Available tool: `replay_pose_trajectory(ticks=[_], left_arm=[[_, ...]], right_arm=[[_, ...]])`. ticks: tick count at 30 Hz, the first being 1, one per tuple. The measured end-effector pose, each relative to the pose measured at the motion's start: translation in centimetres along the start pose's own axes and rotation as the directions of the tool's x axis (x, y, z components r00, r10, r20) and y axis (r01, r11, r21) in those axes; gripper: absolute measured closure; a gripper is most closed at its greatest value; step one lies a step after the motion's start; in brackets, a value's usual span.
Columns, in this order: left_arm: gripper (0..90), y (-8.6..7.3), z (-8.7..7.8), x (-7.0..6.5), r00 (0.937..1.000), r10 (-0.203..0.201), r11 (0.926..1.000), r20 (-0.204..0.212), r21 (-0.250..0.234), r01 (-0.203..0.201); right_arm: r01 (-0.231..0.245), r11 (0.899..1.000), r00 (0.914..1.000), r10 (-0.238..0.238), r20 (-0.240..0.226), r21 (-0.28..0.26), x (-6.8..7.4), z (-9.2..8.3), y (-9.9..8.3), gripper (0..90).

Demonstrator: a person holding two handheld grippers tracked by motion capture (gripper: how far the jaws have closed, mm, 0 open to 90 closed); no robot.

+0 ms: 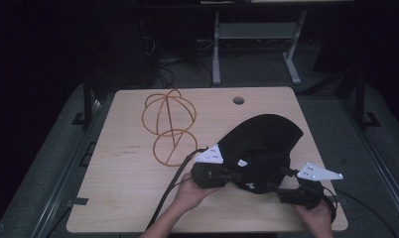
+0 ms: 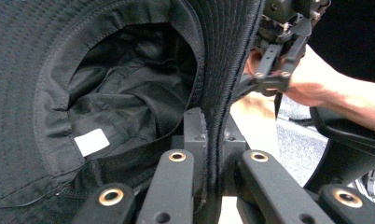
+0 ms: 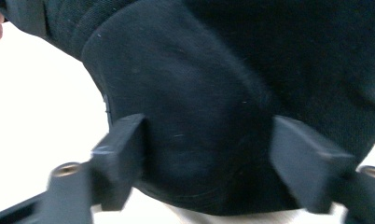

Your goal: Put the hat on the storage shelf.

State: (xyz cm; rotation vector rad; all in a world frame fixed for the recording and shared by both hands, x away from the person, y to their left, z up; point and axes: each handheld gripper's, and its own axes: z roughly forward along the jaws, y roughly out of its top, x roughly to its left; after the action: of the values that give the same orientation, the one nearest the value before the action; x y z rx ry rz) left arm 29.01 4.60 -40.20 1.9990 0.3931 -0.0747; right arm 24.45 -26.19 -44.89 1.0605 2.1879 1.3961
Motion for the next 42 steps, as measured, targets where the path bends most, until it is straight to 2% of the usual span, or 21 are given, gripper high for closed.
replay_pose_trajectory(ticks=[3,6,9,14,18,24,28,32,34,42], left_arm=[[85.9,0.0,0.1,0.0,1.0000,0.000,1.0000,0.001,0.005,0.000],[85.9,-0.1,0.2,0.0,1.0000,0.008,0.9998,-0.002,0.016,-0.008],[85.8,-0.2,0.1,0.1,1.0000,0.005,0.9999,-0.009,0.013,-0.004],[85.6,-0.2,-0.2,0.2,0.9999,-0.001,1.0000,-0.013,0.009,0.001],[81.7,-0.2,-0.5,0.1,0.9997,0.005,1.0000,-0.022,0.005,-0.005],[67.0,0.0,-1.1,-0.1,0.9977,0.037,0.9989,-0.058,0.032,-0.035],[62.9,0.0,-2.3,-0.2,0.9968,0.044,0.9988,-0.067,0.025,-0.043],[58.9,-0.1,-3.4,-0.5,0.9933,0.065,0.9973,-0.095,0.038,-0.062],[54.3,-0.4,-4.0,-0.6,0.9894,0.068,0.9972,-0.129,0.041,-0.063],[51.5,-1.7,-5.3,-0.5,0.9843,0.066,0.9970,-0.164,0.050,-0.059]], right_arm=[[0.020,1.000,0.9997,-0.020,-0.010,-0.010,0.1,0.3,0.0,47.5],[0.031,0.999,0.9994,-0.031,-0.012,-0.004,0.2,0.9,0.0,60.1],[0.041,0.999,0.9991,-0.041,-0.008,-0.003,0.2,1.2,-0.1,77.2],[0.053,0.998,0.9986,-0.053,-0.009,-0.022,0.4,0.9,-0.1,87.0],[0.058,0.998,0.9983,-0.058,-0.010,-0.028,0.6,0.6,0.0,88.1],[0.083,0.996,0.9965,-0.083,0.003,-0.029,0.9,0.3,0.3,88.3],[0.090,0.995,0.9959,-0.089,0.014,-0.039,0.8,-0.4,0.5,88.4],[0.101,0.994,0.9944,-0.100,0.033,-0.033,0.7,-1.1,0.8,88.4],[0.119,0.992,0.9919,-0.117,0.051,-0.044,0.5,-1.8,1.3,88.6],[0.143,0.988,0.9877,-0.140,0.070,-0.050,0.3,-3.0,2.5,88.9]])
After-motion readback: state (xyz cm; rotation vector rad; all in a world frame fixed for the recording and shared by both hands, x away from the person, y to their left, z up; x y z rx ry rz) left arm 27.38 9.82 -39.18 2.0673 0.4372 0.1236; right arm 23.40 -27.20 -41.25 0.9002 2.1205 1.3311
